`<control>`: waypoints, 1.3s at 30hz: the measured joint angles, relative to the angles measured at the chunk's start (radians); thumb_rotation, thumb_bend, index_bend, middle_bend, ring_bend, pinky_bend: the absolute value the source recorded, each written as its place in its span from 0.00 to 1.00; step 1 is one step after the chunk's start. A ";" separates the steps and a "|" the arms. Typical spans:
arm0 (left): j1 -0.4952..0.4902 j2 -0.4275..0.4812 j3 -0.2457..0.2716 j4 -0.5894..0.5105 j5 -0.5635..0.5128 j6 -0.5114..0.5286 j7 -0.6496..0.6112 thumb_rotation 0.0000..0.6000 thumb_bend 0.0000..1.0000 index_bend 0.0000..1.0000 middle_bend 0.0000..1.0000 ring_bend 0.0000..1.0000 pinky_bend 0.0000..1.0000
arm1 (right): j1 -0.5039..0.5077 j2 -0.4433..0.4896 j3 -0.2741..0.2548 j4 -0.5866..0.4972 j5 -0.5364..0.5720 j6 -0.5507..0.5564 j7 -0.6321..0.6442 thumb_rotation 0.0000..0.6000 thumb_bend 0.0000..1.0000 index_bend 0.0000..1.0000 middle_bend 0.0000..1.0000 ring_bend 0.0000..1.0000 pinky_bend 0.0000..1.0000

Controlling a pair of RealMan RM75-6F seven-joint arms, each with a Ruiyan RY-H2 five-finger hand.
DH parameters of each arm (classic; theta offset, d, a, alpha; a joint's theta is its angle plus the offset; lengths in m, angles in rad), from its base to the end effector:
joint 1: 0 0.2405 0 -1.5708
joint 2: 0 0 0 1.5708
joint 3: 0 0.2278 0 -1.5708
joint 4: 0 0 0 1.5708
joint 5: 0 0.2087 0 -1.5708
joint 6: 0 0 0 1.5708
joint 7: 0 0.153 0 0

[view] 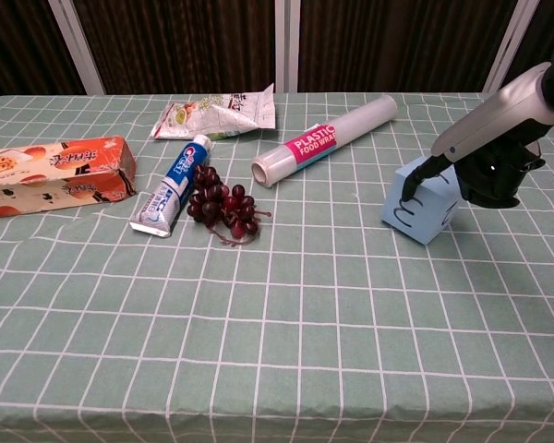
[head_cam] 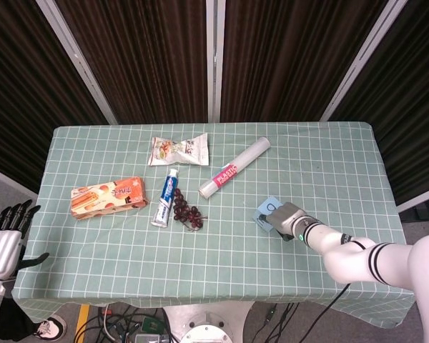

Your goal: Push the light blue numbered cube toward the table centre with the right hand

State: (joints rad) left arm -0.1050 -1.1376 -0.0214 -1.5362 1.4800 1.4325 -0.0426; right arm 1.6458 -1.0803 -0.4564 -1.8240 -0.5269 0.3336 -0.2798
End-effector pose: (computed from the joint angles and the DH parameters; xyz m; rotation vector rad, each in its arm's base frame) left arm -0.3032 0.1886 0.1402 -1.4174 -0.9467 -0.8494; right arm -0.1090 -0.3234 0.0367 2.3564 -0.9622 -0.0564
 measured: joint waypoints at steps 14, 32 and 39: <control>0.008 0.006 0.000 0.003 -0.001 0.008 -0.008 1.00 0.04 0.09 0.00 0.00 0.01 | 0.043 -0.081 -0.046 0.125 0.043 -0.036 0.106 1.00 1.00 0.01 0.93 0.83 0.76; 0.009 0.007 -0.002 0.000 0.001 0.011 0.000 1.00 0.04 0.09 0.00 0.00 0.01 | 0.025 -0.078 -0.046 0.164 -0.013 -0.021 0.205 1.00 1.00 0.00 0.93 0.83 0.76; 0.008 0.013 -0.006 -0.011 0.005 0.018 0.015 1.00 0.04 0.09 0.00 0.00 0.01 | -0.079 0.020 0.005 0.064 -0.113 0.188 0.224 1.00 1.00 0.00 0.93 0.83 0.76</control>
State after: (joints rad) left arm -0.0970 -1.1247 -0.0272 -1.5474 1.4855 1.4509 -0.0271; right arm 1.5670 -1.0602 -0.4513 -1.7603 -0.6399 0.5219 -0.0561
